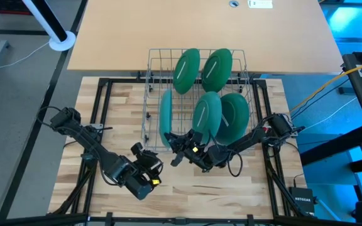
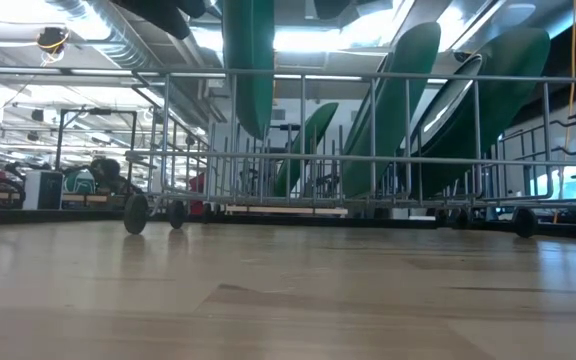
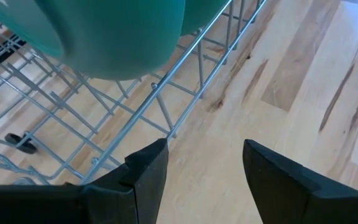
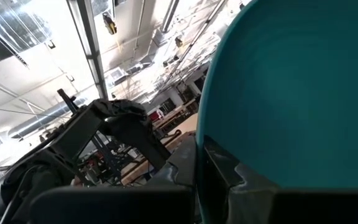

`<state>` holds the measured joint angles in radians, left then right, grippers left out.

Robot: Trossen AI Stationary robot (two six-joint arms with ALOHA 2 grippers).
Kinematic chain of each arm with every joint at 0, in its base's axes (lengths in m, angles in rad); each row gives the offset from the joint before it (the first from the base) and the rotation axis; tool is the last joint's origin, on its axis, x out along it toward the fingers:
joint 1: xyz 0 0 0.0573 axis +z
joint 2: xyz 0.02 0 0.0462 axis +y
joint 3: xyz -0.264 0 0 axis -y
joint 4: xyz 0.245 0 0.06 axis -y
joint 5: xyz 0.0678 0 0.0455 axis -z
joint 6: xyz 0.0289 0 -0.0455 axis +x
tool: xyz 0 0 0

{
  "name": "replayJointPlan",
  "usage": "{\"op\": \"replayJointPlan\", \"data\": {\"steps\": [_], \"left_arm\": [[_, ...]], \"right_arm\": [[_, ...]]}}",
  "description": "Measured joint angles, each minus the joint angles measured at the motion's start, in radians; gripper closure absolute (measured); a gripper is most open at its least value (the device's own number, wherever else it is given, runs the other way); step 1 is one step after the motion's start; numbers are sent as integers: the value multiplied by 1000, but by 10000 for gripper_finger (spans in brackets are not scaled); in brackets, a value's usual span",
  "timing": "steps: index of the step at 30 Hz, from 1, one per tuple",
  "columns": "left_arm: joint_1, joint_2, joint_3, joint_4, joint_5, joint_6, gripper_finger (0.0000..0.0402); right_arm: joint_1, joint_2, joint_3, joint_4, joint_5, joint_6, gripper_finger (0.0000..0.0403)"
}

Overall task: Sort dishes
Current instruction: Put the blue plate into the dish rack

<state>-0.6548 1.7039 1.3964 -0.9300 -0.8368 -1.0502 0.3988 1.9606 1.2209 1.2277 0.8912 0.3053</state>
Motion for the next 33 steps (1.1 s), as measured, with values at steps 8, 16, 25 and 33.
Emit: {"op": "replayJointPlan", "data": {"steps": [8, 16, 25, 33], "left_arm": [[-3, 0, 0, -3, 0, -17, 203], [-36, 0, 36, -21, 1, 35, 218], [-60, -2, 90, -30, 0, 81, 238], [-62, -2, 90, -29, 0, 62, 247]], "right_arm": [[0, 0, 0, 0, 5, 6, 375], [-10, 0, 0, 9, 9, 36, 386], [-42, 0, 0, 5, -98, 64, 385], [-42, 1, 0, 32, -76, 63, 386]]}}
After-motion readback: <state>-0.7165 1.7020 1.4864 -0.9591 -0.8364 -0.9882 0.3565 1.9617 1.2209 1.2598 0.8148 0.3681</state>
